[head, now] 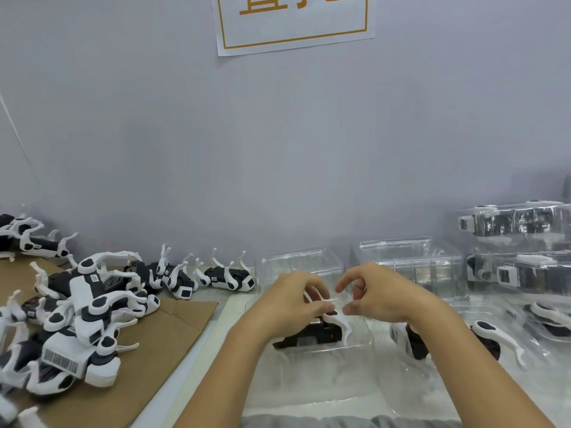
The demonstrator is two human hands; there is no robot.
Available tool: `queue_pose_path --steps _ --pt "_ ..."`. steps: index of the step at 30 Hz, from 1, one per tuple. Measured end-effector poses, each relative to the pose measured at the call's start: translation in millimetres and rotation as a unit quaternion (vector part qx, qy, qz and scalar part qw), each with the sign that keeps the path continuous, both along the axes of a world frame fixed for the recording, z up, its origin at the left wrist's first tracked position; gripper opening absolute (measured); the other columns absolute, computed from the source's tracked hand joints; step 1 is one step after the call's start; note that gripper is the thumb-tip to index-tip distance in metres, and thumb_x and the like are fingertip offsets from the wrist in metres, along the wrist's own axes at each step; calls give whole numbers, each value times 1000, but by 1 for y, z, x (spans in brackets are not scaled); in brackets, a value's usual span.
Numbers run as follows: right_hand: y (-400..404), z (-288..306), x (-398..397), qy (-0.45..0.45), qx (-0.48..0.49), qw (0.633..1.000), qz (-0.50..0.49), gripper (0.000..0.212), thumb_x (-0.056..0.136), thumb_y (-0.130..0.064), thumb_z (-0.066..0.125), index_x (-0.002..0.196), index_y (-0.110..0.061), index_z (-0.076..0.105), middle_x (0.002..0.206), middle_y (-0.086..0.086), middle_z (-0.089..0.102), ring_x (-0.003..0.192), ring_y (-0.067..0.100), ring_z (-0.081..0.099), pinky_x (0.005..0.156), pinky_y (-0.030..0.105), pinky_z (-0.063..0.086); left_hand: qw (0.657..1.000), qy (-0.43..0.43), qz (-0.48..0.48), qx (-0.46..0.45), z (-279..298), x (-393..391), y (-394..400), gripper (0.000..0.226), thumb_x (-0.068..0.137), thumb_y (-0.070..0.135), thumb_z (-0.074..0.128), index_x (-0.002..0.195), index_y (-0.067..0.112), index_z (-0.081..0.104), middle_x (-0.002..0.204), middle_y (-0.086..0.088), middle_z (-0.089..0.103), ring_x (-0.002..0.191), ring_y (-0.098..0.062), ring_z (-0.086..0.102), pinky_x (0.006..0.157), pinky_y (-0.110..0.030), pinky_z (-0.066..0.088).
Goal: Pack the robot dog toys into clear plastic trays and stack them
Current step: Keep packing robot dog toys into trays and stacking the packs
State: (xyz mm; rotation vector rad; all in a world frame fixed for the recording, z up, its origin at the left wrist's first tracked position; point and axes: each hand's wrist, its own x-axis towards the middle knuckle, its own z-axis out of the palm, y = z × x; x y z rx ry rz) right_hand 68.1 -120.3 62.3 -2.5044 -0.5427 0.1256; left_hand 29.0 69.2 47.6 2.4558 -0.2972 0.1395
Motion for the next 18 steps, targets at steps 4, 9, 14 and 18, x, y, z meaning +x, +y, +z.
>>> queue_pose_path --steps 4,9,14,18 --pt "-2 2 0 -3 -1 1000 -2 34 81 -31 81 111 -31 65 83 -11 58 74 3 56 63 17 39 999 -15 12 38 -6 2 -1 19 79 39 82 74 37 63 80 13 66 73 1 58 65 -19 46" --pt "-2 2 0 -16 -6 1000 -2 27 84 -29 79 108 -29 66 81 -10 55 71 3 53 60 16 36 993 -73 39 78 -12 1 -14 18 83 45 75 80 34 61 80 14 64 79 -3 55 70 -28 51" --pt "-2 1 0 -18 0 1000 2 22 84 -28 78 103 -30 66 79 -11 52 68 2 50 59 15 36 989 -90 46 109 -13 -1 -18 19 86 45 71 83 31 57 86 13 65 86 -10 59 75 -32 52" --pt "-4 4 -2 5 -7 1000 23 25 82 -35 78 105 -34 67 76 -13 50 66 0 48 61 17 35 991 -83 35 96 -13 -1 -17 23 86 44 72 79 32 52 84 13 63 86 -11 56 75 -32 51"
